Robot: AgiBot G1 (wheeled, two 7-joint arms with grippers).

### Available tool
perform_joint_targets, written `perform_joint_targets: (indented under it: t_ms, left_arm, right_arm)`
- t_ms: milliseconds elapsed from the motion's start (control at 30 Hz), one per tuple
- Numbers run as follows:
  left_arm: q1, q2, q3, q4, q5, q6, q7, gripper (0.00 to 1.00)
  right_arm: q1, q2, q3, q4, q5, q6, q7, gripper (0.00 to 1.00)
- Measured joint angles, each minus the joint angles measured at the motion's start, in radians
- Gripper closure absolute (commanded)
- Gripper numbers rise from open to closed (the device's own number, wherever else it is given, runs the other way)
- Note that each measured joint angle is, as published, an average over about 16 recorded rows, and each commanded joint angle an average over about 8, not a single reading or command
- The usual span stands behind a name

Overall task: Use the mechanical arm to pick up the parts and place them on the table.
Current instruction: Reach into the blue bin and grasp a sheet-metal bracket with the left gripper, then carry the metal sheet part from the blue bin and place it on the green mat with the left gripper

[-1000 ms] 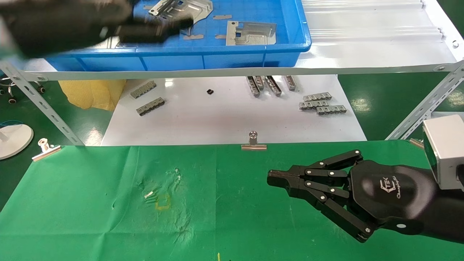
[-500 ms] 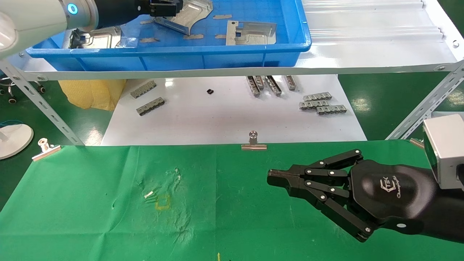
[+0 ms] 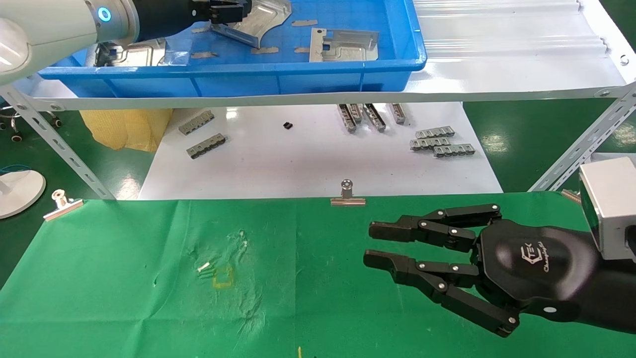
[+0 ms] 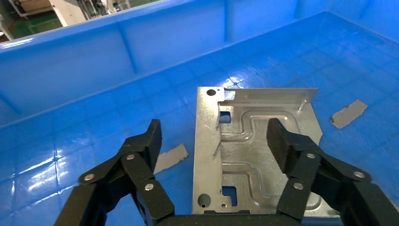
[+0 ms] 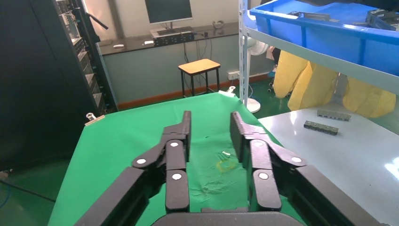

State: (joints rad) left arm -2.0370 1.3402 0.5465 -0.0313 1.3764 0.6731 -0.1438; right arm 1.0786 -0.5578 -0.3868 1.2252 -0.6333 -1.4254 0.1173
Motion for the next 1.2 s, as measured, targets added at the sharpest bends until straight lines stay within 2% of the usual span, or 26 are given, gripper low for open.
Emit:
perform_joint_targets:
  t_ms: [833,1033,1200]
  left_arm:
    - [0.002,-0.001,0.001,-0.012,-0.008,-0.033,0.008,1.00]
    - [-0.010,-0.021,-0.017,-0.034,-0.037,0.019,0.029,1.00]
    - [-0.017,-0.061,-0.041,-0.065,-0.076,0.131,0.076,1.00]
  right_arm:
    - [0.000,0.000,0.000,0.000,0.000,0.000,0.000,0.00]
    - [0.000,0.000,0.000,0.000,0.000,0.000,0.000,0.00]
    - [0.000,0.000,0.000,0.000,0.000,0.000,0.000,0.00]
